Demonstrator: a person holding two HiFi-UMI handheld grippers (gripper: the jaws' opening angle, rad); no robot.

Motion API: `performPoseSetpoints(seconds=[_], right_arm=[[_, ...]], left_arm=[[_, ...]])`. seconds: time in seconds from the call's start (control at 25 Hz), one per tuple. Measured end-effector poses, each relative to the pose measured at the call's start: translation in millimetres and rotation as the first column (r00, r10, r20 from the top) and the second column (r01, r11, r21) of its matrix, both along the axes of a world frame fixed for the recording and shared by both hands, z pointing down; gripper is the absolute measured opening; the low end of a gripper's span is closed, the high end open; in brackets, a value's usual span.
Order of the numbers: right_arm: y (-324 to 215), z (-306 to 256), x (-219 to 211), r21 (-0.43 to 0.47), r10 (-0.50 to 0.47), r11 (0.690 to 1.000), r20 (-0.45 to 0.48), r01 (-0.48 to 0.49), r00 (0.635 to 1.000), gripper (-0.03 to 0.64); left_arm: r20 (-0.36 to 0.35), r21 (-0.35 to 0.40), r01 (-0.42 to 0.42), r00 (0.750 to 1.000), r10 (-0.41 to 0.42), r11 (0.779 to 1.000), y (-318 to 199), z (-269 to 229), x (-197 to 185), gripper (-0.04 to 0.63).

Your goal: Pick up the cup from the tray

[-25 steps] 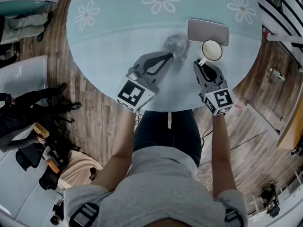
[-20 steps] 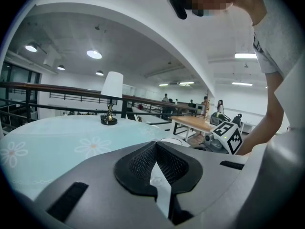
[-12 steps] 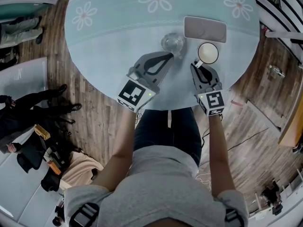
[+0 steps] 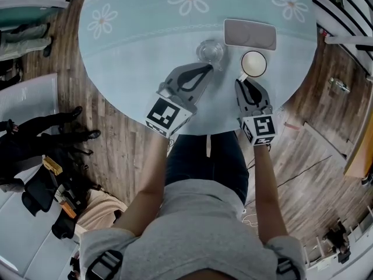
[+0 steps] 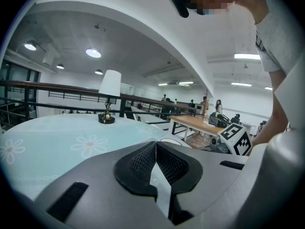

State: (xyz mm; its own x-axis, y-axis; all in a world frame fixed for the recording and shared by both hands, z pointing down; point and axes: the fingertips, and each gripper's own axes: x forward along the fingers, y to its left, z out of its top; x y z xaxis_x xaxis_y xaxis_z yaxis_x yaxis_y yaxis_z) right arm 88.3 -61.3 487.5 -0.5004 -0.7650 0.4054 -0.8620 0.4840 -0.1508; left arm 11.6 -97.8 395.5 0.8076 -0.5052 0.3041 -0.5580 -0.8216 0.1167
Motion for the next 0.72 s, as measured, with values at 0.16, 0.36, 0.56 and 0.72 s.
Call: performPoseSetpoints(seconds=[0.16, 0.36, 0.56, 0.72], right_arm=[[10, -18, 10, 0.016, 0.05, 0.999, 0.013, -0.05, 0.999, 0.041], [13, -57, 26, 0.088, 0.137, 0.986, 0.061, -0.142, 0.989, 0.039], [3, -93, 32, 0.144, 0.203, 0.965, 0.105, -0.217, 0.973, 0.009], [-8, -110, 31, 0.175, 0.237, 0.952, 0.105, -0.252, 0.966, 0.008]], left_arm=[[0.007, 0.005, 0.01, 1.0, -0.01, 1.0, 0, -1, 0, 0.009], [-0.004, 0.019, 0.015, 1.0, -0.015, 1.0, 1, -8, 4, 0.009], [-0.038, 0.029, 0.035, 0.999, -0.034, 0.999, -1, -19, 5, 0.009], [-0.055, 0.037, 0.042, 0.998, -0.04, 0.998, -3, -29, 9, 0.009]])
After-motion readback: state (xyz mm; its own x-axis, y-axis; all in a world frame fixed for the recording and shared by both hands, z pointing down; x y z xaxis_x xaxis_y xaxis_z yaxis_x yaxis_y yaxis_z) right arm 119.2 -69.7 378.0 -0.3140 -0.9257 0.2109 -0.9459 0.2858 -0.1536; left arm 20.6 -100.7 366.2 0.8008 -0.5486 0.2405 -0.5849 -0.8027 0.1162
